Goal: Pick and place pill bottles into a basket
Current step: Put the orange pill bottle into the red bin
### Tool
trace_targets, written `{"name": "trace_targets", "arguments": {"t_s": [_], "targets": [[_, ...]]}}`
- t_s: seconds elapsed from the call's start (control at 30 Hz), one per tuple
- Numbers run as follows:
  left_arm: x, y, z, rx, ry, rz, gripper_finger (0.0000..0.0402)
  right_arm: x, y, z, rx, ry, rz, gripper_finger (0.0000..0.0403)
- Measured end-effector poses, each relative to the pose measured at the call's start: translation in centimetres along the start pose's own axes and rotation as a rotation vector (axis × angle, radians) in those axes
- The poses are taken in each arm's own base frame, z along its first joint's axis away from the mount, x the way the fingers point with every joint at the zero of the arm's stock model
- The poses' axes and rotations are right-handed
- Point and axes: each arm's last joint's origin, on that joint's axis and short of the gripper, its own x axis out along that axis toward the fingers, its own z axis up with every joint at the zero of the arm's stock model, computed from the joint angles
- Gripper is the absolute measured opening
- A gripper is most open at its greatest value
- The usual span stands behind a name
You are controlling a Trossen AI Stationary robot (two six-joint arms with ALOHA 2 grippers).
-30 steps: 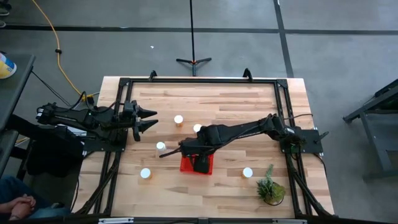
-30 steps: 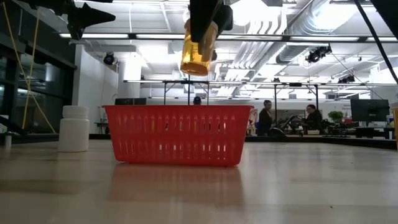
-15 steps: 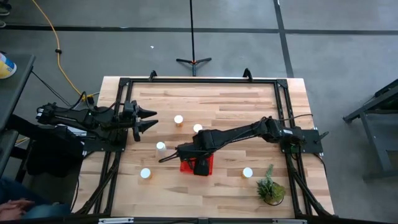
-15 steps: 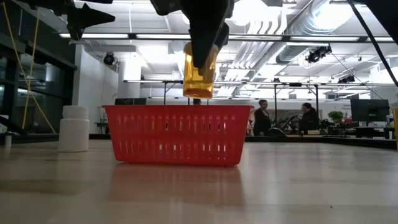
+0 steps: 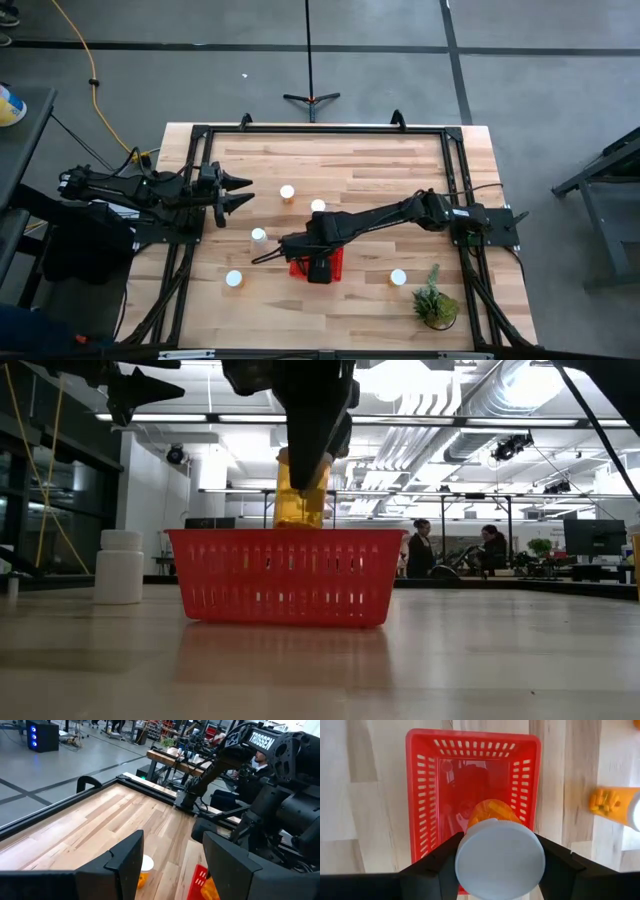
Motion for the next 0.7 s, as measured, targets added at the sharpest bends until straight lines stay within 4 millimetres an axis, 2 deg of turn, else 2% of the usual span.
{"name": "trace_targets", "arguments": {"t_s": [0.4,0.5,0.6,0.7], "targets": [[0.0,0.0,0.0,0.0,0.0,-0.001,0.0239,-0.2,0.0,1.9,0.006,-0.186,0.035,0.02],[0.0,0.0,0.0,0.0,0.0,-0.001,0.0239,0.0,-0.9,1.3,-0.002,-0.098,0.049,0.02],[0.0,0.0,0.0,0.0,0.0,-0.001,0.0239,-0.1,-2.1,0.0,-0.019,0.048,-0.022,0.02],[0.0,0.0,0.0,0.0,0.0,-0.001,0.0239,-0.7,-2.3,0.0,-0.024,0.04,-0.01,0.02]]}}
